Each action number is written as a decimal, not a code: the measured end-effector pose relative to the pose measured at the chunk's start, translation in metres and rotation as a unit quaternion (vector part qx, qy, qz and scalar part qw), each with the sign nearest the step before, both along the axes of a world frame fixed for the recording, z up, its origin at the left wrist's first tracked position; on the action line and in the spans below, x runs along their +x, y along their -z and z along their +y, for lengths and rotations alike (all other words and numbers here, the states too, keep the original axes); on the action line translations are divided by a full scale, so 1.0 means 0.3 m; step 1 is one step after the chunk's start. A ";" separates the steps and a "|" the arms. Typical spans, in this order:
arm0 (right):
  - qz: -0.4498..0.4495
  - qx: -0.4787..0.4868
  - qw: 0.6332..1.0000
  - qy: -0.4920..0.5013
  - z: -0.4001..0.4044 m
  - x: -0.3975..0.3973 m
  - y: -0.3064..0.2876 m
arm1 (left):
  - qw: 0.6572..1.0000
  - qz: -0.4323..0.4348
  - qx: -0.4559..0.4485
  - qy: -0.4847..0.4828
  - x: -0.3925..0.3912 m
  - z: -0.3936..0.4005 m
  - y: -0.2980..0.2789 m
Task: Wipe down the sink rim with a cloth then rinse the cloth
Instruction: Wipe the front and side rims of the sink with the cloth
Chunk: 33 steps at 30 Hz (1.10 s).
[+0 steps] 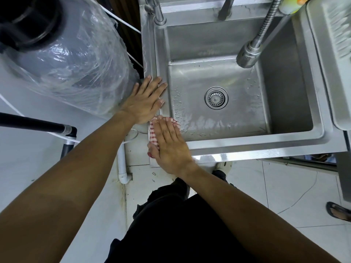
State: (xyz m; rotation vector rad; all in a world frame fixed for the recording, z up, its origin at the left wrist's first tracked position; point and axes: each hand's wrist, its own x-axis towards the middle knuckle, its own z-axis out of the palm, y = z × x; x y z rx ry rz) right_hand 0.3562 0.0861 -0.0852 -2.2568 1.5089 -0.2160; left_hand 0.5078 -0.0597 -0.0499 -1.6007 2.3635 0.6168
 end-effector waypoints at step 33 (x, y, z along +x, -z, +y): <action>0.061 -0.062 0.996 0.036 0.040 -0.360 -0.014 | 0.988 0.017 -0.125 -0.089 -0.172 0.479 0.052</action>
